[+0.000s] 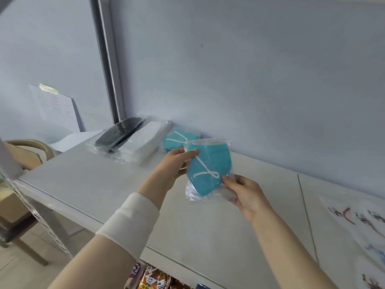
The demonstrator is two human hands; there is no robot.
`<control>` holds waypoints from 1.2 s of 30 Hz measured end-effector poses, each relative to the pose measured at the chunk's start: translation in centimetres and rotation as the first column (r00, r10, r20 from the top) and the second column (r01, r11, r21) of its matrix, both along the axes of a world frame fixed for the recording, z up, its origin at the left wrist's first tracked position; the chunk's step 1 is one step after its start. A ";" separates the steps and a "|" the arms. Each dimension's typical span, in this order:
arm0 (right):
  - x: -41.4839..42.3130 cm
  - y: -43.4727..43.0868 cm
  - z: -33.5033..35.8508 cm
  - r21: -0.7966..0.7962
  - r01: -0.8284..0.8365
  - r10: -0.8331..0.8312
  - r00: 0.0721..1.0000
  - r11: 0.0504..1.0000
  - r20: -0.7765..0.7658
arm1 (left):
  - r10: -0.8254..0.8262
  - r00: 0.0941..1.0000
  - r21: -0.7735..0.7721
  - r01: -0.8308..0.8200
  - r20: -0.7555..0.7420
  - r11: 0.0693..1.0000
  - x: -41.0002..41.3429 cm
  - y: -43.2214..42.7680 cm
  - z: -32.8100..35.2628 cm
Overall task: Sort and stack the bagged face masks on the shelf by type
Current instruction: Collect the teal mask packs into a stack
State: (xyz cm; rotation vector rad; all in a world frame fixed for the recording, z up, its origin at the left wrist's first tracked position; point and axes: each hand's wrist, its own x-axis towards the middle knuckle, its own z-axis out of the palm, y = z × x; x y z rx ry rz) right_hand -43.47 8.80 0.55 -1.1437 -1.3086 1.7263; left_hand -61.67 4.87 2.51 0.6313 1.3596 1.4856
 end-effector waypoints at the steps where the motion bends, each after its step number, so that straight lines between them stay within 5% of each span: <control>1: -0.8 0.4 -0.1 -0.005 -0.003 0.003 1.000 1.000 0.005 | -0.009 1.000 -0.003 0.009 0.003 1.000 -1.0 0.2 0.1; 5: -4.6 1.5 -0.5 -0.048 0.009 -0.008 1.000 0.999 0.004 | -0.028 0.999 -0.020 0.027 -0.033 0.999 -5.0 1.7 0.3; 9: -9.5 4.1 1.4 -0.008 0.058 -0.058 0.998 0.998 0.029 | -0.017 0.975 -0.043 0.007 -0.222 0.999 -9.8 5.7 2.0; 14: -15.9 8.7 1.4 0.122 0.239 -0.262 0.935 0.963 0.240 | -0.078 0.909 -0.149 0.017 -0.410 0.989 -15.6 12.5 2.6; 23: -19.2 9.4 0.3 0.284 0.282 -0.398 0.707 0.917 0.585 | -0.303 0.539 -0.328 0.052 -0.786 0.943 -17.5 15.7 0.4; 30: -19.4 9.9 -0.3 0.311 0.239 -0.392 0.608 0.920 0.690 | -0.324 0.426 -0.326 0.071 -0.845 0.943 -17.3 15.6 0.1; 34: -19.6 9.8 0.1 0.295 0.217 -0.366 0.595 0.931 0.716 | -0.277 0.448 -0.285 0.051 -0.850 0.957 -16.8 15.1 0.5; 36: -19.3 10.0 0.7 0.304 0.219 -0.374 0.592 0.927 0.714 | -0.265 0.346 -0.268 0.039 -0.900 0.963 -16.3 14.6 0.9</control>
